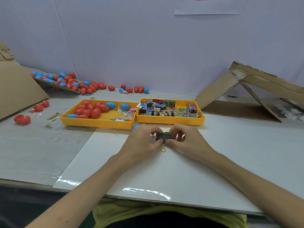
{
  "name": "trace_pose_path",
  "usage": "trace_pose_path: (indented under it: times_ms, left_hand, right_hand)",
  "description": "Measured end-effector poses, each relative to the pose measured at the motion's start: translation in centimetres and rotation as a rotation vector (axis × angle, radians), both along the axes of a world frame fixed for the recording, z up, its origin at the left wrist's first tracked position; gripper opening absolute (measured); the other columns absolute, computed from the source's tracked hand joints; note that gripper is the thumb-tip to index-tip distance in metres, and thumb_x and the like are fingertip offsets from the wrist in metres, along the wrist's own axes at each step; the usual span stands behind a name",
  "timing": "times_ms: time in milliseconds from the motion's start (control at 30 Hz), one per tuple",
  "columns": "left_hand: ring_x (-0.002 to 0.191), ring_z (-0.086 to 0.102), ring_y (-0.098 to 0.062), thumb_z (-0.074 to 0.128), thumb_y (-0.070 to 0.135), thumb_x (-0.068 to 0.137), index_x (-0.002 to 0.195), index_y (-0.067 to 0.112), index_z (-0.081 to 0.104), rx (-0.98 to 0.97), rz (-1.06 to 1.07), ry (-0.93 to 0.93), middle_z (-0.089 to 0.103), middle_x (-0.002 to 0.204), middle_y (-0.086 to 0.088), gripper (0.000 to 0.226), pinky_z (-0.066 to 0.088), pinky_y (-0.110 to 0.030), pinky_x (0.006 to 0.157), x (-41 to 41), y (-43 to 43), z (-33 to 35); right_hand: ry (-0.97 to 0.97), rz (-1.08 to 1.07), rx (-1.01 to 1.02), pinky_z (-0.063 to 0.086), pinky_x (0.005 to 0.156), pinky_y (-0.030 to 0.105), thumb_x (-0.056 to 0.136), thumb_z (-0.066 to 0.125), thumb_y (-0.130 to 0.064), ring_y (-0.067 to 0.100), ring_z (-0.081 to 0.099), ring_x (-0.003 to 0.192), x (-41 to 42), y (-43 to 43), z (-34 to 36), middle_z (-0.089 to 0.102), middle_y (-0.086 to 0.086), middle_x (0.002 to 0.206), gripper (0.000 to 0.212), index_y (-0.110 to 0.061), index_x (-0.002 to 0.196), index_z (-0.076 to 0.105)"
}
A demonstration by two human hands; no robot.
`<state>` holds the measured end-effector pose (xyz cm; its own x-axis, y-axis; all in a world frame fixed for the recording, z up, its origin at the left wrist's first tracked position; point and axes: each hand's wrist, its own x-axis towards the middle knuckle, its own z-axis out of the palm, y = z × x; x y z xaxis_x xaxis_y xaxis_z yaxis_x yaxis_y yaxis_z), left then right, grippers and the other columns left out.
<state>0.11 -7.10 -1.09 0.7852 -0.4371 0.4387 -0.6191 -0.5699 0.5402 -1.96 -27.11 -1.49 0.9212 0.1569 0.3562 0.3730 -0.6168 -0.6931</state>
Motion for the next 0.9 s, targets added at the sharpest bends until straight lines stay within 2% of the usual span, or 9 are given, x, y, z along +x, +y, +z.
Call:
trace_pose_path:
  times_ms: [167,300,367,500,567,667,733,800,900]
  left_hand:
    - [0.095,0.06,-0.017,0.078,0.016,0.085,0.11,0.014,0.074,0.042,-0.047,0.014,0.072,0.101,0.002,0.025,0.049,-0.033,0.086,0.0,-0.2,0.3]
    - [0.099,0.061,-0.012,0.082,0.026,0.083,0.126,0.02,0.068,-0.011,-0.027,0.082,0.07,0.107,0.005,0.045,0.043,-0.014,0.083,0.0,-0.1,0.3]
    - [0.097,0.06,-0.01,0.082,0.024,0.083,0.121,0.021,0.07,-0.005,-0.03,0.078,0.071,0.105,0.006,0.04,0.039,-0.007,0.078,0.0,-0.1,0.3]
    - [0.088,0.062,-0.01,0.077,0.012,0.085,0.1,0.018,0.076,-0.038,-0.021,0.077,0.07,0.094,0.004,0.016,0.04,-0.007,0.072,0.0,-0.2,0.3]
    - [0.086,0.063,-0.008,0.076,0.012,0.086,0.1,0.017,0.076,-0.038,-0.012,0.086,0.069,0.094,0.003,0.015,0.041,-0.008,0.071,0.1,-0.2,0.3]
    - [0.088,0.063,-0.007,0.076,0.015,0.086,0.102,0.018,0.076,-0.035,-0.014,0.089,0.069,0.095,0.005,0.016,0.043,-0.008,0.072,0.1,-0.2,0.3]
    - [0.089,0.063,-0.008,0.076,0.016,0.087,0.102,0.018,0.075,-0.043,-0.015,0.096,0.069,0.096,0.006,0.015,0.043,-0.009,0.073,0.1,-0.2,0.3]
    - [0.089,0.063,-0.008,0.076,0.015,0.087,0.101,0.019,0.075,-0.053,-0.016,0.098,0.069,0.096,0.006,0.015,0.043,-0.008,0.073,0.1,-0.2,0.3]
    - [0.089,0.063,-0.008,0.076,0.015,0.087,0.102,0.019,0.075,-0.047,-0.025,0.098,0.069,0.096,0.006,0.015,0.043,-0.008,0.074,0.1,-0.2,0.3]
  right_hand:
    - [-0.015,0.022,-0.083,0.046,0.061,0.024,0.081,0.082,-0.026,0.008,0.053,0.067,0.1,-0.3,0.1,0.064,-0.008,0.08,0.019,-0.027,0.089,0.064]
    - [-0.013,0.027,-0.086,0.049,0.065,0.033,0.08,0.082,-0.025,0.016,0.057,0.072,0.1,-0.5,0.2,0.064,-0.007,0.081,0.018,-0.024,0.089,0.066]
    - [-0.014,0.033,-0.077,0.049,0.065,0.034,0.08,0.083,-0.027,0.015,0.057,0.071,0.1,-0.6,0.3,0.065,-0.006,0.08,0.018,-0.024,0.088,0.067]
    - [-0.013,0.043,-0.078,0.051,0.065,0.036,0.077,0.086,-0.031,0.015,0.056,0.069,0.1,-0.7,0.4,0.064,-0.006,0.081,0.024,-0.025,0.09,0.067]
    - [-0.028,0.058,-0.076,0.051,0.067,0.028,0.075,0.088,-0.031,0.012,0.055,0.072,0.0,-0.8,0.6,0.062,-0.007,0.091,0.032,-0.029,0.098,0.065]
    - [-0.131,0.101,-0.129,0.041,0.075,0.011,0.08,0.085,-0.028,0.009,0.057,0.086,0.0,-1.0,0.9,0.061,-0.01,0.109,0.041,-0.028,0.115,0.066]
    - [-0.219,0.122,-0.145,0.04,0.078,0.01,0.085,0.08,-0.019,0.011,0.059,0.087,-0.1,-0.9,1.1,0.063,-0.009,0.108,0.028,-0.022,0.112,0.071]
    - [-0.266,0.129,-0.139,0.042,0.076,0.015,0.086,0.078,-0.01,0.012,0.059,0.084,-0.1,-0.8,1.1,0.064,-0.005,0.099,0.015,-0.017,0.099,0.074]
    - [-0.251,0.114,-0.147,0.038,0.073,0.012,0.085,0.078,-0.008,0.01,0.058,0.082,-0.1,-0.7,0.9,0.064,-0.002,0.092,0.009,-0.016,0.088,0.075]
